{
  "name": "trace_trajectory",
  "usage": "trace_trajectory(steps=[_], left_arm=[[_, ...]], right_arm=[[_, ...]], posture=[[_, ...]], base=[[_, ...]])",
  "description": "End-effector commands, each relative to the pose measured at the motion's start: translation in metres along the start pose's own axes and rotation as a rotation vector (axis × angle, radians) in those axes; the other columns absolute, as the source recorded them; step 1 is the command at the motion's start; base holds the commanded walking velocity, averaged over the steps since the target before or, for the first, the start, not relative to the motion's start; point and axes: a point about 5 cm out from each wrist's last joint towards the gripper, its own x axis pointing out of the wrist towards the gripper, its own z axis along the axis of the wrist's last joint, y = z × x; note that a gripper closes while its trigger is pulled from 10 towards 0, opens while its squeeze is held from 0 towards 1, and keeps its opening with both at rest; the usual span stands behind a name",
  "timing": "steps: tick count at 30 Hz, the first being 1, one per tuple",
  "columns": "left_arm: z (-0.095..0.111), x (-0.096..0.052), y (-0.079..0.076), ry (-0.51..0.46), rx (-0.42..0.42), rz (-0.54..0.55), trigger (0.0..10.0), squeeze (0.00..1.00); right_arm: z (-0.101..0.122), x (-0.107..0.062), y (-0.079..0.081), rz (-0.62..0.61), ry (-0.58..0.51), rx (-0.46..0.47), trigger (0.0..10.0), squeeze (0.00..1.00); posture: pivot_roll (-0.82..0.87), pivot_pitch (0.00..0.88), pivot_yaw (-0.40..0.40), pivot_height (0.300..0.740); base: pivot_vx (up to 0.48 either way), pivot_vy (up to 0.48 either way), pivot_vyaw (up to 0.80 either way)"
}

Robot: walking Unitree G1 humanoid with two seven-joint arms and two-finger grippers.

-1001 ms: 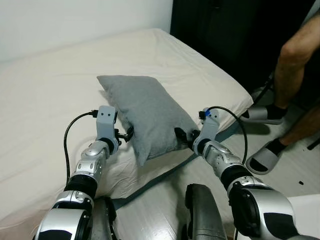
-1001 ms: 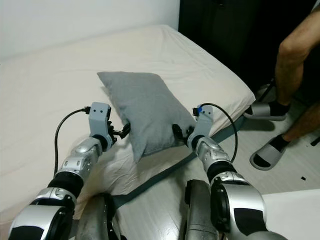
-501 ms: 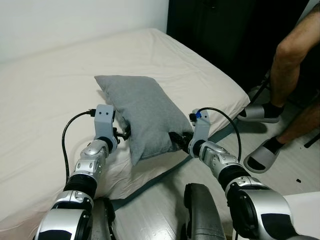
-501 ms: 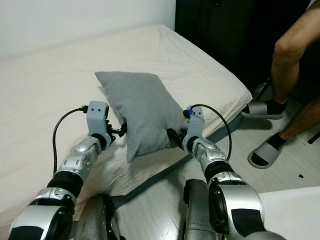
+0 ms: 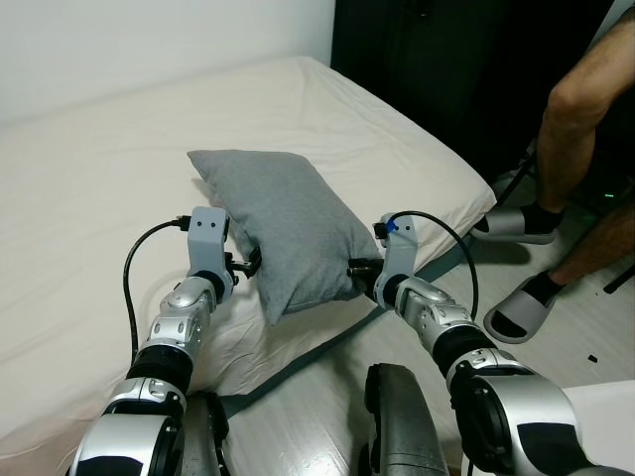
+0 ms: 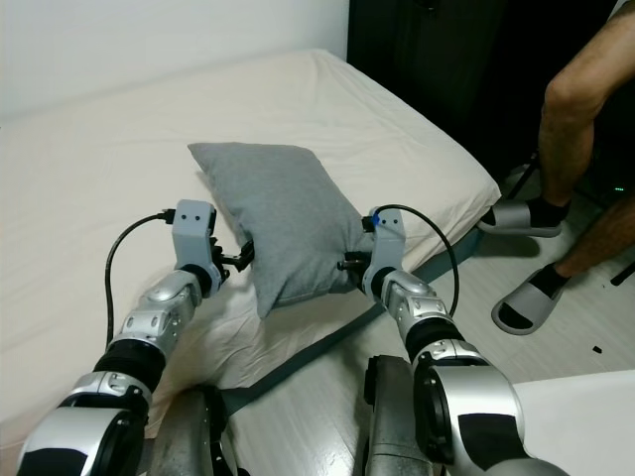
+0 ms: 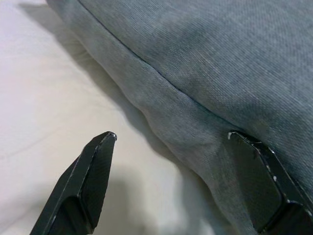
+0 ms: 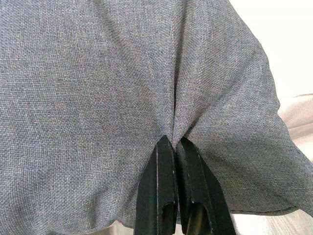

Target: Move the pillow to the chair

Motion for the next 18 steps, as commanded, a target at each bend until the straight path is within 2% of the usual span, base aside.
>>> trace_trajectory(steps=[1,2,3,4,5,6,7,8,10,11,13,14,15,16,17,18], left_arm=[[-0.011,0.0,-0.016,0.088,-0.159,-0.139,10.0,0.0],[-0.011,0.0,-0.016,0.088,-0.159,-0.139,10.0,0.0],[-0.014,-0.001,-0.02,0.113,-0.251,-0.188,10.0,0.0],[-0.014,-0.001,-0.022,0.131,-0.42,-0.226,10.0,0.0],[-0.014,-0.002,-0.023,0.137,-0.533,-0.243,10.0,0.62],[-0.014,-0.002,-0.023,0.137,-0.533,-0.243,10.0,0.62],[-0.014,-0.002,-0.022,0.142,-0.622,-0.247,10.0,0.62],[-0.015,-0.002,-0.021,0.149,-0.714,-0.238,10.0,1.0],[-0.015,-0.002,-0.021,0.149,-0.714,-0.238,10.0,1.0],[-0.017,-0.001,-0.02,0.161,-0.777,-0.223,10.0,1.0],[-0.017,-0.001,-0.02,0.161,-0.777,-0.223,10.0,1.0],[-0.019,-0.001,-0.021,0.175,-0.848,-0.219,10.0,1.0],[-0.019,-0.001,-0.021,0.175,-0.848,-0.219,10.0,1.0],[-0.021,-0.001,-0.022,0.191,-0.909,-0.209,10.0,1.0],[-0.021,-0.001,-0.022,0.191,-0.909,-0.209,10.0,1.0],[-0.023,0.0,-0.027,0.206,-0.969,-0.217,10.0,1.0]], right_arm=[[-0.003,0.003,0.011,0.058,0.008,-0.011,0.0,0.0],[-0.003,0.003,0.011,0.058,0.008,-0.011,0.0,0.0],[-0.003,0.003,0.011,0.06,0.008,-0.013,0.0,0.0],[-0.003,0.003,0.011,0.062,0.008,-0.013,0.0,0.0],[-0.003,0.003,0.011,0.062,0.007,-0.013,0.0,0.0],[-0.003,0.003,0.011,0.062,0.007,-0.013,0.0,0.0],[-0.003,0.003,0.011,0.062,0.006,-0.013,0.0,0.0],[-0.003,0.003,0.011,0.062,0.006,-0.013,0.0,0.0],[-0.003,0.003,0.011,0.062,0.006,-0.013,0.0,0.0],[-0.003,0.003,0.011,0.063,0.006,-0.013,0.0,0.0],[-0.003,0.003,0.011,0.063,0.006,-0.013,0.0,0.0],[-0.004,0.003,0.012,0.065,0.007,-0.013,0.0,0.0],[-0.004,0.003,0.012,0.065,0.007,-0.013,0.0,0.0],[-0.004,0.003,0.012,0.066,0.007,-0.013,0.0,0.0],[-0.004,0.003,0.012,0.066,0.007,-0.013,0.0,0.0],[-0.004,0.004,0.013,0.068,0.007,-0.013,0.0,0.0]], posture=[[0.0,0.149,0.002,0.538],[0.0,0.149,0.002,0.538],[0.0,0.149,0.002,0.538],[0.0,0.148,0.003,0.538],[0.0,0.15,0.003,0.538],[0.0,0.15,0.003,0.538],[0.0,0.15,0.003,0.538],[0.0,0.152,0.003,0.538],[0.0,0.152,0.003,0.538],[0.0,0.153,0.002,0.538],[0.0,0.153,0.002,0.538],[0.0,0.157,0.001,0.538],[0.0,0.157,0.001,0.538],[0.0,0.157,0.001,0.538],[0.0,0.157,0.001,0.538],[0.0,0.159,0.002,0.538]], base=[[0.0,0.0,0.0],[0.0,0.0,0.0],[0.0,0.0,0.0],[0.0,0.0,0.0],[0.0,0.0,0.0],[0.0,0.0,0.0],[0.0,0.0,0.0],[0.0,0.0,0.0],[0.0,0.0,0.0],[0.0,0.0,0.0],[0.0,0.0,0.0],[0.0,0.0,0.0],[0.0,0.0,0.0],[0.0,0.0,0.0],[0.0,0.0,0.0],[0.0,0.0,0.0]])
